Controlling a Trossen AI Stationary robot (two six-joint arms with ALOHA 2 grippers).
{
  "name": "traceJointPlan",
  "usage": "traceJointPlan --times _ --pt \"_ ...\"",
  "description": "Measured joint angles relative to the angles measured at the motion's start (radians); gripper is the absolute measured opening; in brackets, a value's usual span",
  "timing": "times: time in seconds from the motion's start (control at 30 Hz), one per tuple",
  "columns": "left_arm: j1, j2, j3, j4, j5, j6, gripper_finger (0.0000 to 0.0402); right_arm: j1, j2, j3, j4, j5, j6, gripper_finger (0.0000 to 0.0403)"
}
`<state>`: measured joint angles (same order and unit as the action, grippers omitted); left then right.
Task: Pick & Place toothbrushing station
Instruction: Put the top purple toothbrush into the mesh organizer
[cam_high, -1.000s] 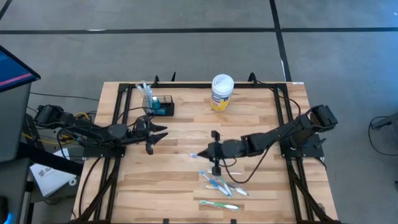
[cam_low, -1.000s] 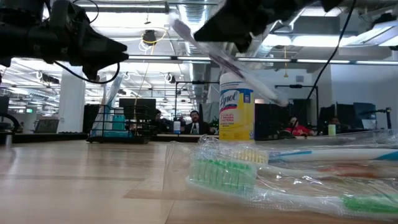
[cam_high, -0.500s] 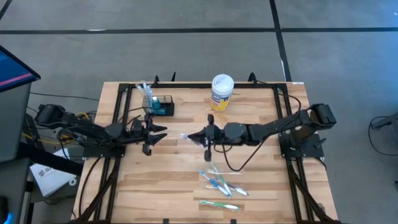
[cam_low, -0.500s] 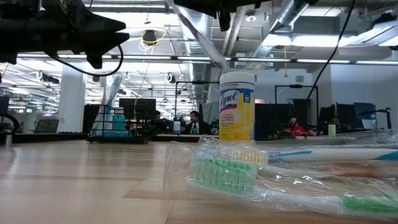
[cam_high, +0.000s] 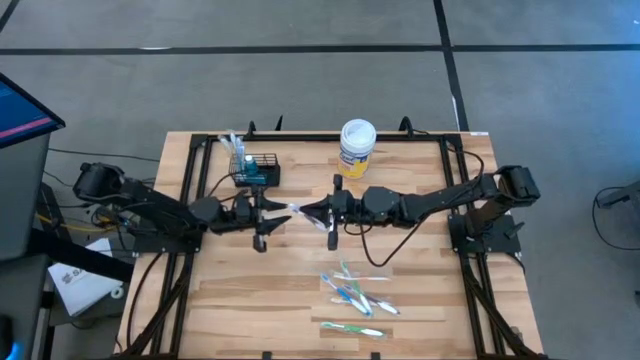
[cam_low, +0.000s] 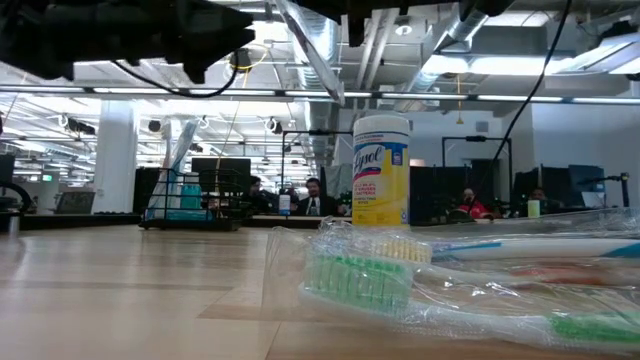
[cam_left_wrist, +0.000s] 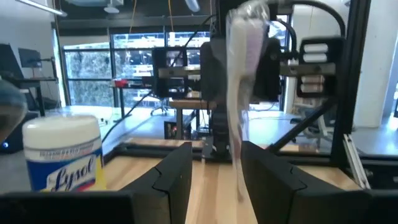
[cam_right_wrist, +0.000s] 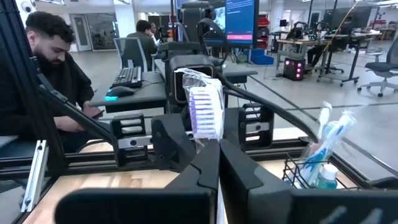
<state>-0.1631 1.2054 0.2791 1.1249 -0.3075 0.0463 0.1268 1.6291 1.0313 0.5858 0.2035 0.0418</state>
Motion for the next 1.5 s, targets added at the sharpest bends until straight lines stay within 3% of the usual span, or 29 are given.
traceJointPlan --times 0.27,0.87,1.33,1.5 --pt "0.0 0.073 0.071 0.005 0.0 0.002 0.0131 0.0 0.0 0.0 0.003 0.0 -0.013 0.0" --pt "0.021 0.081 0.128 0.014 0.078 0.025 0.0127 -0.004 0.0 0.0 0.025 0.0 -0.018 0.0" --pt "0.021 0.081 0.127 0.017 0.077 0.024 0.0015 -0.005 0.008 0.0 0.032 0.001 -0.017 0.0" --pt "0.021 0.081 0.127 0.016 0.075 0.024 0.0008 -0.007 0.008 0.0 0.025 0.0 -0.018 0.0"
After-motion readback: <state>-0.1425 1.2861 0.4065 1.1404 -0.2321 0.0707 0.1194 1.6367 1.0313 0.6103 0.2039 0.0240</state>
